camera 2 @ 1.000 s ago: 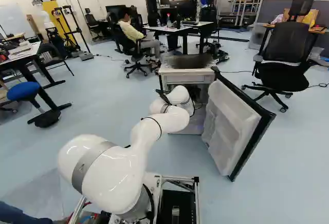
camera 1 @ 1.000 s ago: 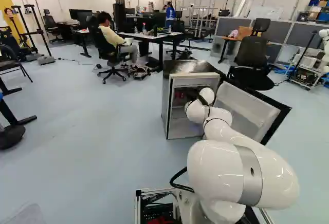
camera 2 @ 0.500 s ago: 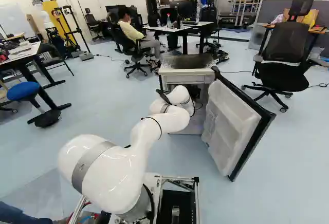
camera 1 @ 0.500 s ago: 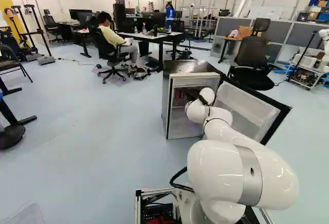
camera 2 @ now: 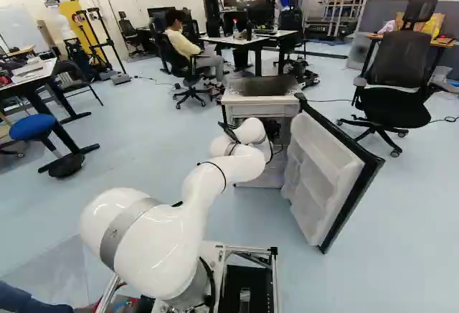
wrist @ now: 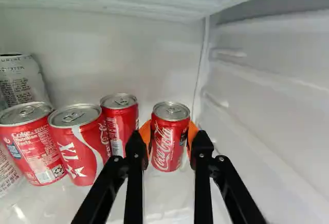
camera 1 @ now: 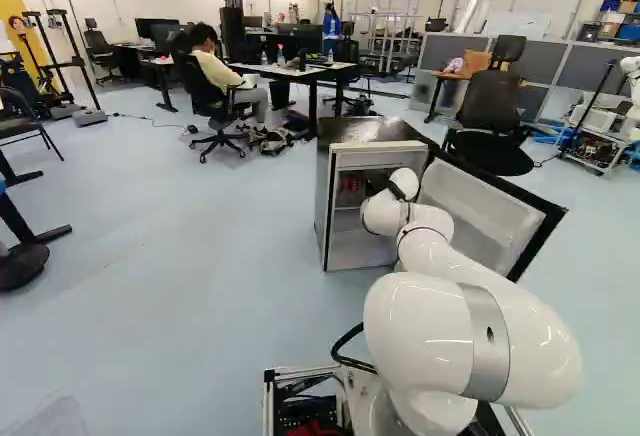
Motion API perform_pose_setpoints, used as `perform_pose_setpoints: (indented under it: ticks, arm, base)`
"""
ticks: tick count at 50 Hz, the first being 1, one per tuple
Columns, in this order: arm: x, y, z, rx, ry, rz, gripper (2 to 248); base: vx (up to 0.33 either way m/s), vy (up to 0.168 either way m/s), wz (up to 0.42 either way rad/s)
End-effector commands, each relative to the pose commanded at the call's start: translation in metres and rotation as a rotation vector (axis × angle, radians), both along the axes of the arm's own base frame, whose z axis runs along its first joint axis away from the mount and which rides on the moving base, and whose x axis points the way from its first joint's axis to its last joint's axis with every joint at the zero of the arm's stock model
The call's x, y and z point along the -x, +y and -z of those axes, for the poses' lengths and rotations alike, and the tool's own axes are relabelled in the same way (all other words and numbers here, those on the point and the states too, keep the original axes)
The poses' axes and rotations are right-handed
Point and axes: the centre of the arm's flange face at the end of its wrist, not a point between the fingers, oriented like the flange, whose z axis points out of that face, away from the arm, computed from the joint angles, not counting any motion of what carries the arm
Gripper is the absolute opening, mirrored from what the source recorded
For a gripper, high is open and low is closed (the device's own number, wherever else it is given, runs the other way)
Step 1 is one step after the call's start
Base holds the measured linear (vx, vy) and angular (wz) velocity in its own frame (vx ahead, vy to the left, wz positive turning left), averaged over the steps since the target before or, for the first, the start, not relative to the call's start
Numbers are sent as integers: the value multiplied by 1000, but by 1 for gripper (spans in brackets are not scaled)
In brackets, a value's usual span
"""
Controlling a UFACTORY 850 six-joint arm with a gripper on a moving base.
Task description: Grab a drink from the fridge
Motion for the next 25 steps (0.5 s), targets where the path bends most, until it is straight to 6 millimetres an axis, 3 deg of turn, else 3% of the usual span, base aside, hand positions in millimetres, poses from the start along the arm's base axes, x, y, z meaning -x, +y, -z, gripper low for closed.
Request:
perform_pose_setpoints:
  ticks: [25]
  arm:
    - [11, -1, -20, -30, 80, 6, 92]
  base:
    - [0, 0, 0]
